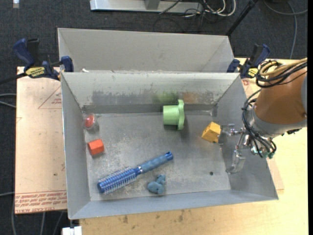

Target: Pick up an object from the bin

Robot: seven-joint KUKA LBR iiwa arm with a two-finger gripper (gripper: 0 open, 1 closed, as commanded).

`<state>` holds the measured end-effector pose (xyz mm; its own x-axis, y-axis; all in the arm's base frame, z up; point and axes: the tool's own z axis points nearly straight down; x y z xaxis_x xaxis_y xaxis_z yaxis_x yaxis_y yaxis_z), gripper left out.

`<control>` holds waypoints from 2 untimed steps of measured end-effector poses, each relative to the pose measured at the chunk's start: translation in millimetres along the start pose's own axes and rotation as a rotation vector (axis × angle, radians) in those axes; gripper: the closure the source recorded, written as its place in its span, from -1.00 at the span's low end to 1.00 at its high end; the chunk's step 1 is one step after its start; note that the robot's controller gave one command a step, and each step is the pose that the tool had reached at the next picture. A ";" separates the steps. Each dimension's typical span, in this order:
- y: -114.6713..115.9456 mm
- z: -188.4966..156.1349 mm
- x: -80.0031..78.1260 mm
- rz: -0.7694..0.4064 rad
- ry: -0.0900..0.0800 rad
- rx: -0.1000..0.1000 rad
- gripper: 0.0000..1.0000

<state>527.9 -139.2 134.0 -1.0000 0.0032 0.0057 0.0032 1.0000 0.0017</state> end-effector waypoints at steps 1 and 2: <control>-3.3 46.7 -47.1 0.095 -0.008 0.001 -1.00; 8.8 33.7 -58.0 0.346 -0.010 -0.001 -1.00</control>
Offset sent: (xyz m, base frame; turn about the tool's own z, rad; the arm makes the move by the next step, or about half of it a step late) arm 0.0598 -0.0049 -0.0640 0.1062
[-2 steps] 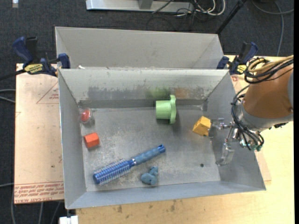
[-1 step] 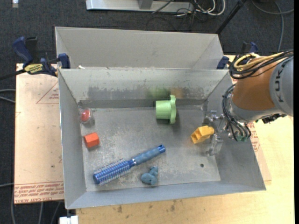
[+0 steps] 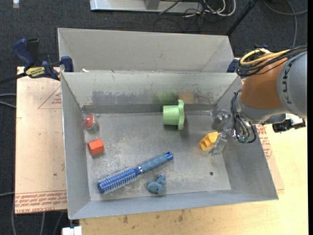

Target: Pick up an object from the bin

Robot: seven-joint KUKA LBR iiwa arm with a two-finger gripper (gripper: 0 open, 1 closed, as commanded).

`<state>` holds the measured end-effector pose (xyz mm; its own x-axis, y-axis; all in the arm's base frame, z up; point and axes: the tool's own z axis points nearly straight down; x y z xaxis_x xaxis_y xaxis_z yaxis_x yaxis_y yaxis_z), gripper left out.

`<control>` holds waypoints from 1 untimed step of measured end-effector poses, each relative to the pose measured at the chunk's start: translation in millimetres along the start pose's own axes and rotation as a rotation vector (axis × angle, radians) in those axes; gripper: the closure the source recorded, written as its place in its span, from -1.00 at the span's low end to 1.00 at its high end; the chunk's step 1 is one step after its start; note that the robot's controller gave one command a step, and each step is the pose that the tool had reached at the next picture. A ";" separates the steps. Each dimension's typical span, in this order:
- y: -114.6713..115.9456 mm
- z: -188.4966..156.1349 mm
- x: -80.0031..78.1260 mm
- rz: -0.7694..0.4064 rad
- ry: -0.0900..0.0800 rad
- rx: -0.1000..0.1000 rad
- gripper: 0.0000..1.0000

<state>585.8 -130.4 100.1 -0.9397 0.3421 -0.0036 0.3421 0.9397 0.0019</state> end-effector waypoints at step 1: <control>10.9 -17.4 -5.8 -0.127 -0.001 0.001 -1.00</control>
Offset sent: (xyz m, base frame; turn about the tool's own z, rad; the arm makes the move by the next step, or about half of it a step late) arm 0.0079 0.0076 0.0170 -0.1278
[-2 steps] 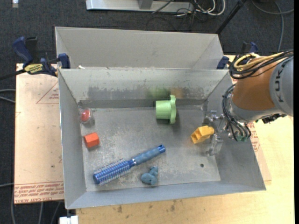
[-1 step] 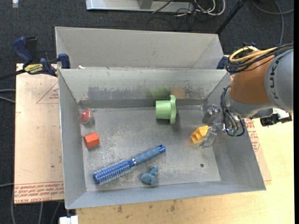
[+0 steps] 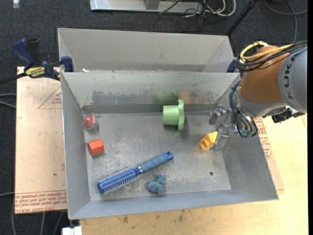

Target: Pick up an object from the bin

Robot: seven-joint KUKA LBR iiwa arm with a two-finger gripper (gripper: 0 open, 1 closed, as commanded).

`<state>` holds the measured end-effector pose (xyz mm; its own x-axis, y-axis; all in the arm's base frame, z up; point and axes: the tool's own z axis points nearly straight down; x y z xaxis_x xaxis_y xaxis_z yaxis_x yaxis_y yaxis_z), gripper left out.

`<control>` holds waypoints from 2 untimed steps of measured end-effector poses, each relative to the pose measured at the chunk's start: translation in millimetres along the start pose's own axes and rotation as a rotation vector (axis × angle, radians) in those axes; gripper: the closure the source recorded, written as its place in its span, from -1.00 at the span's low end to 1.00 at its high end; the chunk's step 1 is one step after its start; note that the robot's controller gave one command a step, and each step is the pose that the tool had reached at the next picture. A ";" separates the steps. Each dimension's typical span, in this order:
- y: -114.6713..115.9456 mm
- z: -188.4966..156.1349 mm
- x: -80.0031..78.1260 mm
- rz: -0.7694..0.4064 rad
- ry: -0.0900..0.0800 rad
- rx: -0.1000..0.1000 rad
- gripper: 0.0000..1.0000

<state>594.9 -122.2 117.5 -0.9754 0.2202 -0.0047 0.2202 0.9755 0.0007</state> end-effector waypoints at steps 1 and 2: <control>-13.7 50.7 -0.3 0.020 0.007 0.001 -1.00; -12.9 50.5 -0.9 0.018 0.003 0.000 -1.00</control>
Offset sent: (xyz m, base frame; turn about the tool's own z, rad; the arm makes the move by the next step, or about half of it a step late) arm -0.0017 -0.0134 -0.0475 0.0173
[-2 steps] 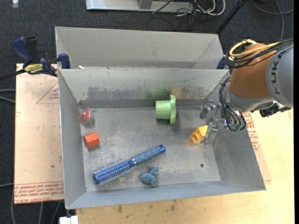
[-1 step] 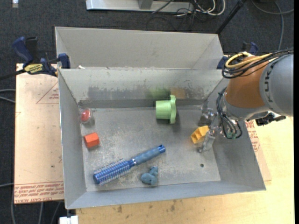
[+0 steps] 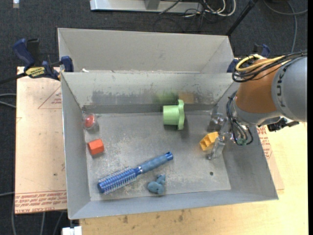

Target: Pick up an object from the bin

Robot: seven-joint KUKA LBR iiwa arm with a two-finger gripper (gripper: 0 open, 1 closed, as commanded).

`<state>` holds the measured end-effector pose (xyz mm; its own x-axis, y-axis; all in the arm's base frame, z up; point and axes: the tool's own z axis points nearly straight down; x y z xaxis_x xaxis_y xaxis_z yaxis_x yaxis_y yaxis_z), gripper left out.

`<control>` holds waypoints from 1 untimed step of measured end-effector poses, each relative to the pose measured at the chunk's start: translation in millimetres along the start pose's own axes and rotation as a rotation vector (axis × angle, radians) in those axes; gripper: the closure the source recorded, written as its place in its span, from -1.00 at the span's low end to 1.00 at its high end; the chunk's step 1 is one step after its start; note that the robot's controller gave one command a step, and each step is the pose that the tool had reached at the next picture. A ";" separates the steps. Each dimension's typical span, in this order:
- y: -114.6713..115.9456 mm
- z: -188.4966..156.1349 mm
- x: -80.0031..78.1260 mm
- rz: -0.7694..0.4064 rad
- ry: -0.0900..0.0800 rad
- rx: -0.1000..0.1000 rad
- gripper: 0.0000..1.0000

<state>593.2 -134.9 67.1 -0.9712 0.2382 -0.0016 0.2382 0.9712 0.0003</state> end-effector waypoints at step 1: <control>-0.3 -2.1 -1.4 0.000 -0.004 0.000 1.00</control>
Offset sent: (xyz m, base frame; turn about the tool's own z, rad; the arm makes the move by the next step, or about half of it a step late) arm 0.0000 0.0000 0.0000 0.0000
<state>594.4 -135.6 69.1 -0.9712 0.2383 -0.0057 0.2383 0.9712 -0.0001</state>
